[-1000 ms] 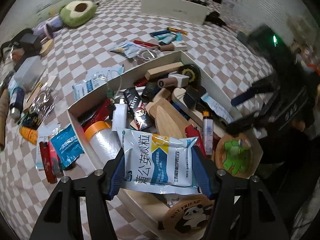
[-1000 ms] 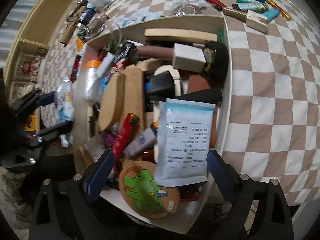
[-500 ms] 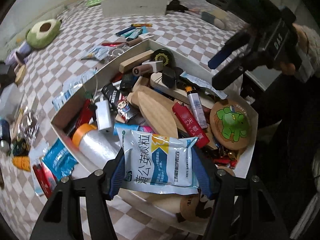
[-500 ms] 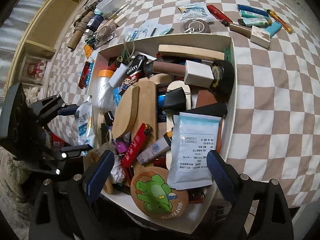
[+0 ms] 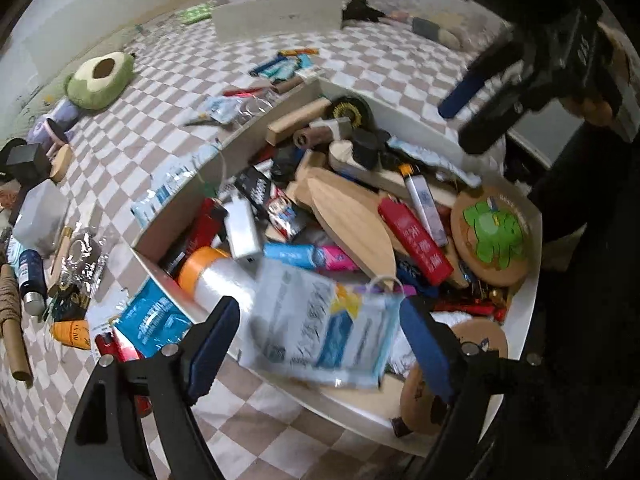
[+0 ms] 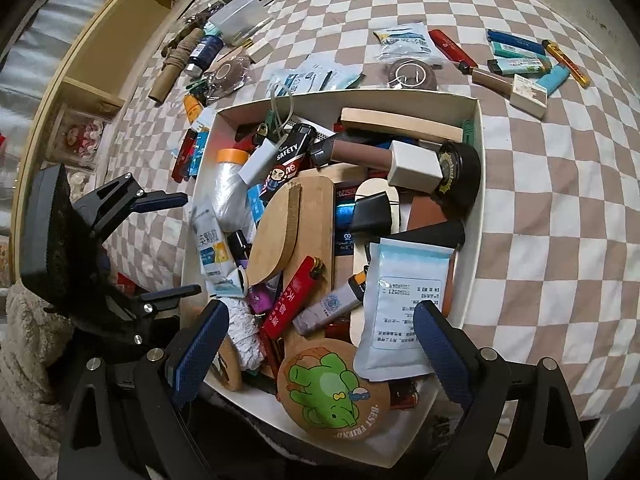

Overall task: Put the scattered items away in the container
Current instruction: 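Lower both packets into the box and open both tools, then withdraw both open tools up from the white box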

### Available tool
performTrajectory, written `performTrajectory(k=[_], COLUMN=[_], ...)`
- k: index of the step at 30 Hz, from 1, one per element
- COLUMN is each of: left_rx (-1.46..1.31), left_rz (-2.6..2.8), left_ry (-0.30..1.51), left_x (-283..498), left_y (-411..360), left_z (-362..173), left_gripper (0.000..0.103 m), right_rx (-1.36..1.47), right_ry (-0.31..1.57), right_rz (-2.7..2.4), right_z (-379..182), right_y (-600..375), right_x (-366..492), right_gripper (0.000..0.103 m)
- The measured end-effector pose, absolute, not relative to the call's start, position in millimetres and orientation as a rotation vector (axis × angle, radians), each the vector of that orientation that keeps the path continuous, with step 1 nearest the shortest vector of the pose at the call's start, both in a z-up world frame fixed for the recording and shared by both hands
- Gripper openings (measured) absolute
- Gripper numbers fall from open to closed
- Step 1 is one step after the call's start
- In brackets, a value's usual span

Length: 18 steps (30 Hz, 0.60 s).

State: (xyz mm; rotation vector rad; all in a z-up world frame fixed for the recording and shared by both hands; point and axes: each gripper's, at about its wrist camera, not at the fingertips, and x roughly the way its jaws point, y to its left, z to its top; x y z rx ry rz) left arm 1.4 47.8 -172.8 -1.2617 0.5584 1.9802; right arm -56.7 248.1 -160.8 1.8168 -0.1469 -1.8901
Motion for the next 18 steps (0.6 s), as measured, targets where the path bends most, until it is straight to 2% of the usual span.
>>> performTrajectory(k=[7,13,18], left_rx=[-1.268,-1.316,-1.370], left_rz=[2.088,2.025,1.939], left_ry=[0.585,0.786,0.879], left_x=[-18.6,-12.2,-0.4], left_y=[60.3,78.2,72.2], left_z=[-170.3,-193.7,-214.0], left_gripper=[0.083,0.083,0.083], right_rx=[1.809,1.812,1.815], right_ry=[-0.146,-0.141,-0.145], right_rz=[-1.892,-1.887,-1.887], right_z=[-158.6,-159.3,-160.3], right_y=[247.7,247.2,249.2], right_x=[-56.9,-58.1,-58.4], right_gripper=[0.093,0.093,0.093])
